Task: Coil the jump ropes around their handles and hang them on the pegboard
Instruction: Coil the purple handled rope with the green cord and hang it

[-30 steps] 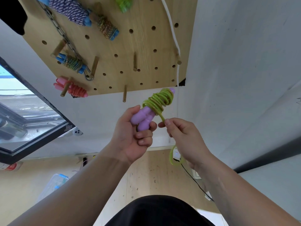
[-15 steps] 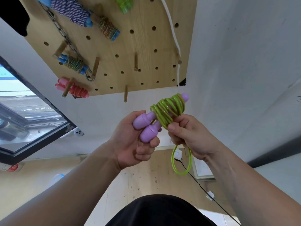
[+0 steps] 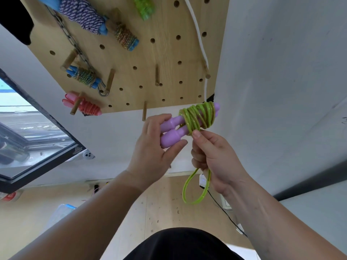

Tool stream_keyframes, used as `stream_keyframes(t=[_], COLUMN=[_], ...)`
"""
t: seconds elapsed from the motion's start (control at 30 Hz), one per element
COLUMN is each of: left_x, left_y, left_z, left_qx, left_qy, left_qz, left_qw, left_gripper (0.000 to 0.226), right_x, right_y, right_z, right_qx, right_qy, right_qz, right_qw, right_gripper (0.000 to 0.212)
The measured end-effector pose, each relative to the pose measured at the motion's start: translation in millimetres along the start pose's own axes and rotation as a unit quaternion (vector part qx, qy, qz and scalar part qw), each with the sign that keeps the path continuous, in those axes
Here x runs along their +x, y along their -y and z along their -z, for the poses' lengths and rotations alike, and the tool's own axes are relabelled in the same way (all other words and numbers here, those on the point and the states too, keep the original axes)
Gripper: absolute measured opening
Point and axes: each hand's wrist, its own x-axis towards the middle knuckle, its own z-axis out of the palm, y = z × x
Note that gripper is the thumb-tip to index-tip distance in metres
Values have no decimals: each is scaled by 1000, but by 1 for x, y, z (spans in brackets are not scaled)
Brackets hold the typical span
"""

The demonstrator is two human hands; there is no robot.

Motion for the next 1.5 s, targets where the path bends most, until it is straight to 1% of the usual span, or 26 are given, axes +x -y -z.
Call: stream_keyframes(t=[0.1,0.17,0.23,0.4,0.5,0.57,0.6,0.63,0.67,0.7,0.73,0.83,0.87,0.93,0.97,1.03,1.07,1.13,1.17,1.2,1.23,1.27,1.3,1.37,1.43,1.5], left_x=[11,19,23,24,25,25,24,21,18,15,12,9,10,13,14,18,20,21,22,23,25,27,28,28,27,26], left_y=[3,3,0,-2,-2,-2,-1,-2,-2,-3,-3,-5,-6,-7,-7,-10,-14,-26,-32,-36,-39,-40,-41,-43,-45,-45], left_z=[12,15,15,11,8,8,8,8,7,5,2,-6,-8,-10,-10,-13,-13,-12,-11,-8,-6,-4,-2,1,5,10], left_qx=[58,68,94,125,122,133,137,139,138,135,132,166,179,188,169,21,-88,-254,-304,-346,-381,-404,-422,-460,-494,-508], left_qy=[-25,-48,-47,-44,-60,-68,-69,-67,-64,-60,-56,-16,4,31,35,17,-1,-18,-18,-20,-20,-13,3,49,101,164], left_qz=[-70,-112,-140,-169,-168,-135,-115,-96,-76,-51,-21,68,93,141,174,291,351,443,468,482,490,493,494,507,522,517], left_qw=[996,990,985,977,976,979,981,983,985,988,989,984,979,971,969,956,932,859,830,804,784,771,760,727,688,669], left_gripper=[48,49,51,49,45,47,49,49,49,49,48,43,42,40,40,40,40,42,45,50,52,53,54,55,56,57], right_x=[-4,-5,-6,-7,-9,-10,-11,-11,-13,-14,-15,-14,-15,-17,-18,-21,-19,-18,-19,-21,-23,-24,-24,-19,-11,-4], right_y=[-4,-10,-14,-5,-1,3,3,2,0,-2,-2,-9,-12,-14,-14,-16,-18,-22,-24,-23,-23,-22,-20,-16,-10,-2], right_z=[-1,-3,-2,-1,-3,-5,-3,-2,0,2,1,-2,-2,-3,-5,-7,-6,-2,3,5,8,11,13,17,22,29], right_qx=[50,104,116,57,22,-103,-242,-413,-569,-667,-715,-783,-800,-838,-843,-817,-788,-711,-655,-586,-515,-447,-394,-335,-336,-330], right_qy=[32,62,63,37,10,-40,-68,-93,-113,-135,-138,-105,-97,-82,-78,-80,-91,-113,-118,-115,-108,-97,-79,-33,8,44], right_qz=[-9,-9,-9,13,6,10,40,96,158,214,238,245,238,204,199,233,265,319,326,309,266,218,172,118,112,120], right_qw=[998,993,991,998,1000,994,967,901,799,700,642,562,542,499,493,522,548,617,672,740,807,862,899,934,935,935], right_gripper=[38,30,30,42,37,34,40,48,52,49,42,18,18,41,50,54,51,39,36,38,41,41,39,35,28,25])
